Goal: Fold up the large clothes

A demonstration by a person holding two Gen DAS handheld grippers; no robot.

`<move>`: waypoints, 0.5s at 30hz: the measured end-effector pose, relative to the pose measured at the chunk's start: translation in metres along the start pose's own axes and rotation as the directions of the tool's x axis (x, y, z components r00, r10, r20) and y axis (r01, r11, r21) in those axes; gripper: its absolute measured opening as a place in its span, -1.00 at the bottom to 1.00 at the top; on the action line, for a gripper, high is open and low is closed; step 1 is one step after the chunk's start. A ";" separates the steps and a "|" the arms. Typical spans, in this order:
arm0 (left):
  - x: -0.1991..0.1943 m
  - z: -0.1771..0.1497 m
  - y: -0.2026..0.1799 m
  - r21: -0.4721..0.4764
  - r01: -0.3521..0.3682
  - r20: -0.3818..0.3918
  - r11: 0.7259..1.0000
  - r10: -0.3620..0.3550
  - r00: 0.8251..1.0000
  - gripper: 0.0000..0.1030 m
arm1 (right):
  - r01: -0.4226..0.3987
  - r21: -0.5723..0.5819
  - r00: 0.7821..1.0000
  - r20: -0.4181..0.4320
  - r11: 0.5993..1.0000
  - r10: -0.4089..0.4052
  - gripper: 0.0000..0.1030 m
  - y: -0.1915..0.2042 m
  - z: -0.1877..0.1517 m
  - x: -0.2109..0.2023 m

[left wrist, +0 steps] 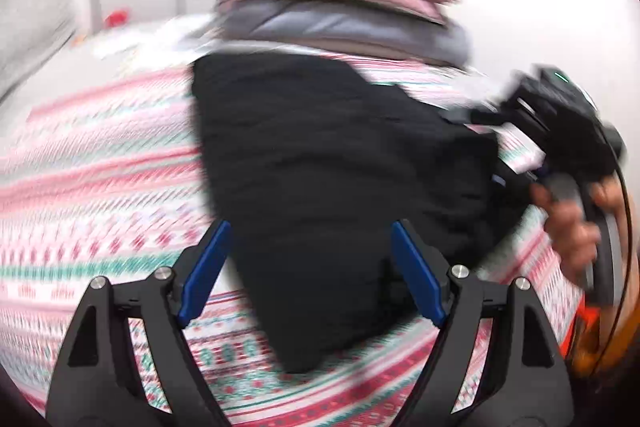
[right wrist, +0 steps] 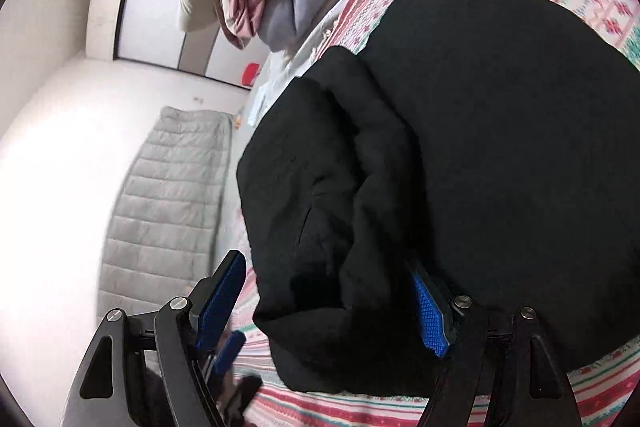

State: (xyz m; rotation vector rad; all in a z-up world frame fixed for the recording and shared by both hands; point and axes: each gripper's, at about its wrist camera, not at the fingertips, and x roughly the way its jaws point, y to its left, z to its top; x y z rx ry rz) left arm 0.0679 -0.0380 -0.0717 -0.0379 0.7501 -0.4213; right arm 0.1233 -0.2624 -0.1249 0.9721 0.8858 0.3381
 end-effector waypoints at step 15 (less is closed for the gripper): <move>0.024 0.018 0.037 -0.351 0.093 0.109 0.932 -0.058 0.992 0.45 | 0.295 -0.438 0.929 0.340 0.850 -0.147 -0.50 0.117 -0.015 0.017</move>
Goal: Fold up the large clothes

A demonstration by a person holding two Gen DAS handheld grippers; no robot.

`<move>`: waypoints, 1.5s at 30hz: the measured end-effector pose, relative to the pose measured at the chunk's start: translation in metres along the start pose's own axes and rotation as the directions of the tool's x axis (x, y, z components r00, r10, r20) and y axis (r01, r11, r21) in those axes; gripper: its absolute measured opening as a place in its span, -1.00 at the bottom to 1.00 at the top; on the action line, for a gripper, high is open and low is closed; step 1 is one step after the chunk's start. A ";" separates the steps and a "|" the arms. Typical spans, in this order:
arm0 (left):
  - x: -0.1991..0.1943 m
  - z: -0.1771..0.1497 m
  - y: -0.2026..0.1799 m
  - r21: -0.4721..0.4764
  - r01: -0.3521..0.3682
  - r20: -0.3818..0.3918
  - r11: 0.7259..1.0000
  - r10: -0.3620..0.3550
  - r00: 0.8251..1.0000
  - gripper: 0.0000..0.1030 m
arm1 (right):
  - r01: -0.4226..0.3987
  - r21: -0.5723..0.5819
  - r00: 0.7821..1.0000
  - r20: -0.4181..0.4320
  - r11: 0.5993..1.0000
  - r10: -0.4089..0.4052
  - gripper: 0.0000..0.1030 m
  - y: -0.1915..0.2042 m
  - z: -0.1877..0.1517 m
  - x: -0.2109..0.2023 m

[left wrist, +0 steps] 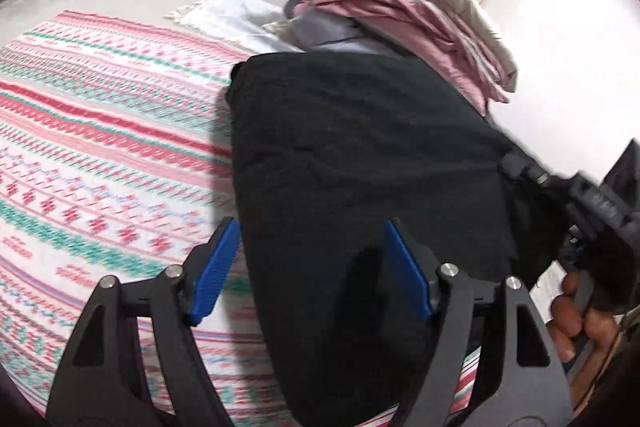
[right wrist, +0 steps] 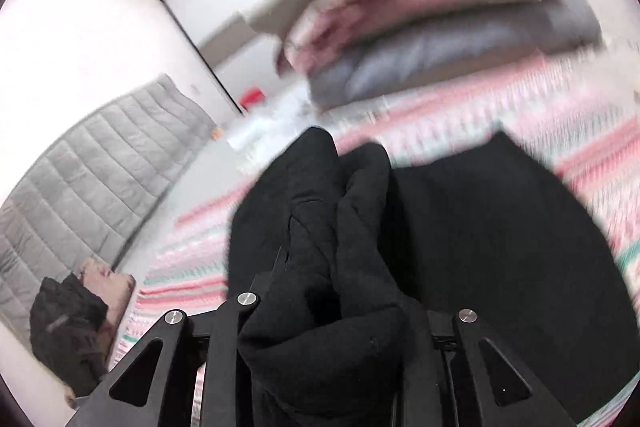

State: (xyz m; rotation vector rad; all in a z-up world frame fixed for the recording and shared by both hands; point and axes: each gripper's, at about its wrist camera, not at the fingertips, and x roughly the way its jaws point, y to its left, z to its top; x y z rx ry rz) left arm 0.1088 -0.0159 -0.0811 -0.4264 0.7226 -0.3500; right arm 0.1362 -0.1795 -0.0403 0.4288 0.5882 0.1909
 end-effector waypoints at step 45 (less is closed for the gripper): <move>0.047 -0.038 -0.076 0.190 0.071 -0.059 0.979 -0.061 0.996 0.45 | 0.200 0.051 0.954 -0.238 0.978 -0.183 -0.48 -0.169 -0.025 -0.028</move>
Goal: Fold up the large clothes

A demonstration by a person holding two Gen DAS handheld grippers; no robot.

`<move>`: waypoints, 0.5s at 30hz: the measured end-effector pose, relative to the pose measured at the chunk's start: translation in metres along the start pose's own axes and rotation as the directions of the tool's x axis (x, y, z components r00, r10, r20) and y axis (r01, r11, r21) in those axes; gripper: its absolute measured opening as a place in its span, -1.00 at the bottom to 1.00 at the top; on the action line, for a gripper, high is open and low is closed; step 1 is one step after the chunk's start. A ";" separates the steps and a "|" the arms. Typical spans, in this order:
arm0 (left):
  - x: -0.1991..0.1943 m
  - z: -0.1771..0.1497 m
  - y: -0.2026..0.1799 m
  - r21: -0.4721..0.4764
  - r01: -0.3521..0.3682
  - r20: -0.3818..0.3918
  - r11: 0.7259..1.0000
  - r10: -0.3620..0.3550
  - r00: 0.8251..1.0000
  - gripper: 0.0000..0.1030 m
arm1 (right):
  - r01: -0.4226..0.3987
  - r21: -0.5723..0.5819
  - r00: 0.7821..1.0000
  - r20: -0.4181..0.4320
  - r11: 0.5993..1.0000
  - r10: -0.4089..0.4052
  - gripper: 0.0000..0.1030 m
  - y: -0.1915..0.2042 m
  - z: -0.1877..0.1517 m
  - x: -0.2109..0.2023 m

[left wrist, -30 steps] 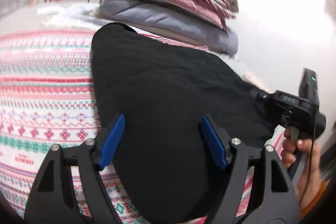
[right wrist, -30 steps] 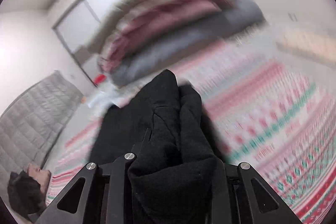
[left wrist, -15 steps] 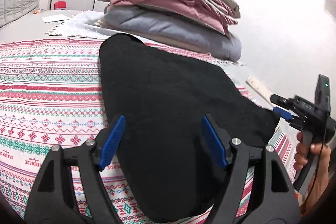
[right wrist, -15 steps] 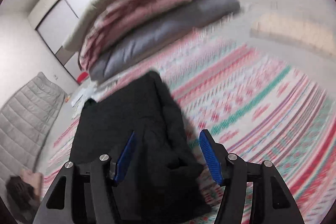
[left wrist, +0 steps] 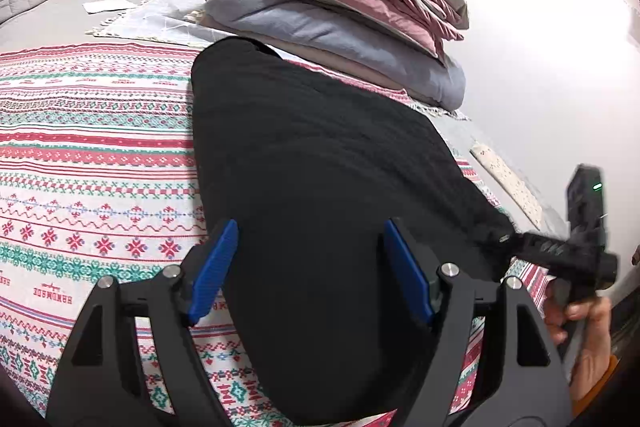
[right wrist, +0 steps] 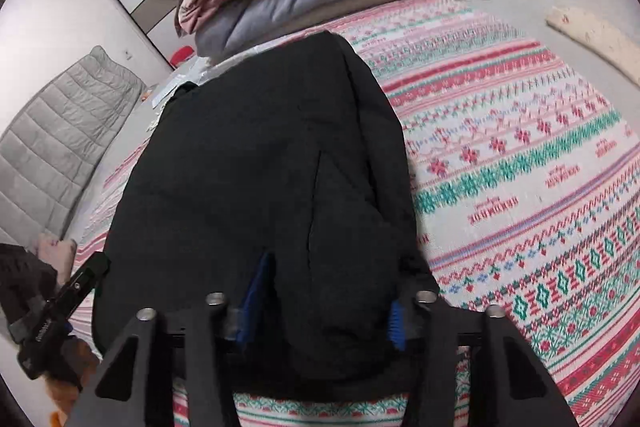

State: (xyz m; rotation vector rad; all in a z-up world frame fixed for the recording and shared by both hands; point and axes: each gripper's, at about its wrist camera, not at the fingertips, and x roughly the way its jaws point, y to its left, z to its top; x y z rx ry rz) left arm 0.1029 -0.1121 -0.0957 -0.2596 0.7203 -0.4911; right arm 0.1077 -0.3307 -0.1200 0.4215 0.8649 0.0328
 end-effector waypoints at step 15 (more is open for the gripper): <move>0.013 -0.004 0.008 -0.069 0.030 -0.123 0.997 -0.038 0.992 0.72 | 0.045 0.143 0.999 0.019 0.989 -0.048 0.03 -0.022 -0.019 -0.021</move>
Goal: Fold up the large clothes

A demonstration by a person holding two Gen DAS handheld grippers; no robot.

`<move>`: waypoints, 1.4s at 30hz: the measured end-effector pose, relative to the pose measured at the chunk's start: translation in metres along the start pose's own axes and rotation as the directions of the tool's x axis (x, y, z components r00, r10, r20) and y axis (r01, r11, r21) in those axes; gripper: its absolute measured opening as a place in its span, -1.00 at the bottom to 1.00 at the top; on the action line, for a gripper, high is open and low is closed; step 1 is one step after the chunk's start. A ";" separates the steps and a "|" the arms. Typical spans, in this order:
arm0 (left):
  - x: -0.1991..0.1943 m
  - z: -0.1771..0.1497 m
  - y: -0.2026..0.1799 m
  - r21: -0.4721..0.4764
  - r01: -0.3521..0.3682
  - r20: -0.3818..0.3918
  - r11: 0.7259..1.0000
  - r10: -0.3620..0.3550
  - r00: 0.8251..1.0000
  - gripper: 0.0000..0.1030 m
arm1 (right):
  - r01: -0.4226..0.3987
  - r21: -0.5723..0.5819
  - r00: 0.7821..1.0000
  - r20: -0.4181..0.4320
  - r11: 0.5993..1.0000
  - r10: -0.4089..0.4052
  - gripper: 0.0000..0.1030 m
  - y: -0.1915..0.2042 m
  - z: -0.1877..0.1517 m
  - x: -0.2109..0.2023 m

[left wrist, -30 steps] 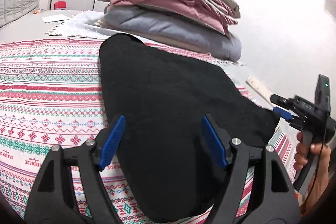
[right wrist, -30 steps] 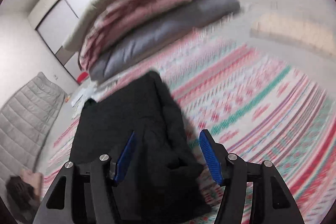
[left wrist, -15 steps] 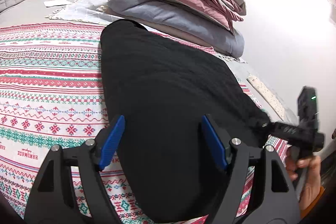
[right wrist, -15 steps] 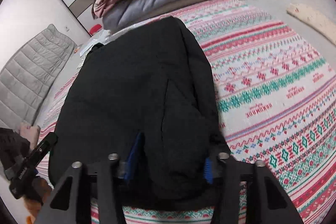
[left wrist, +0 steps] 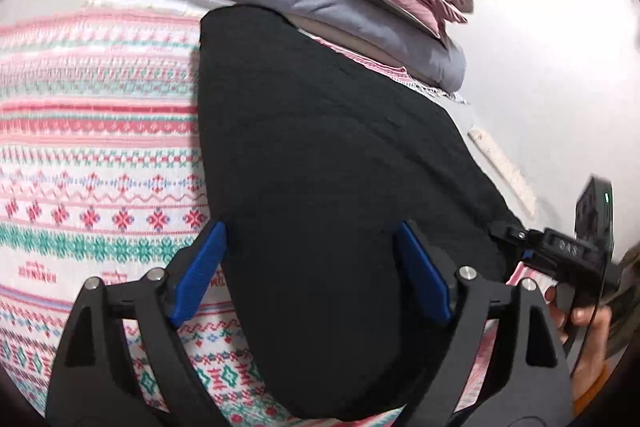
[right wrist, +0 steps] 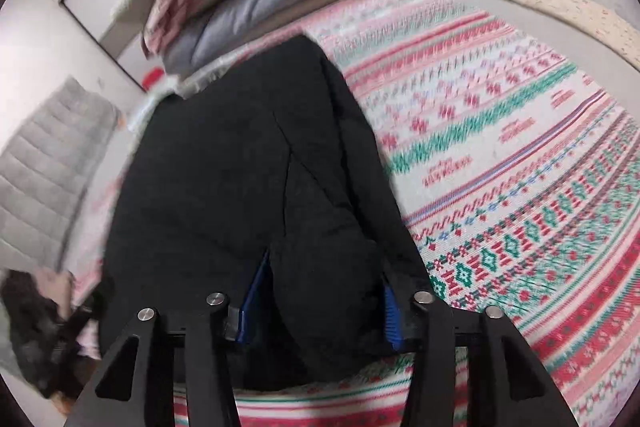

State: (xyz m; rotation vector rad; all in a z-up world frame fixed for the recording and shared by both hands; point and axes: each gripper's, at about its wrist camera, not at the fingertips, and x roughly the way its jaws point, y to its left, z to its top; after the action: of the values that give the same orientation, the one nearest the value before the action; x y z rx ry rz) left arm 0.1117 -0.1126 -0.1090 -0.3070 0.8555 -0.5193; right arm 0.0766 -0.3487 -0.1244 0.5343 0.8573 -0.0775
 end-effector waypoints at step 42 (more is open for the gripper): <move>0.053 0.050 0.039 -0.252 0.192 -0.064 0.949 -0.214 0.975 0.43 | -0.391 0.385 0.916 0.067 0.836 0.397 -0.08 -0.052 0.024 0.063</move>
State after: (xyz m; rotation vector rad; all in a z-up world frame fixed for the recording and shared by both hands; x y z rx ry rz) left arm 0.1915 -0.1065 -0.1292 -0.6067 0.9840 -0.6236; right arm 0.1201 -0.3958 -0.1797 1.0845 0.7316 0.1380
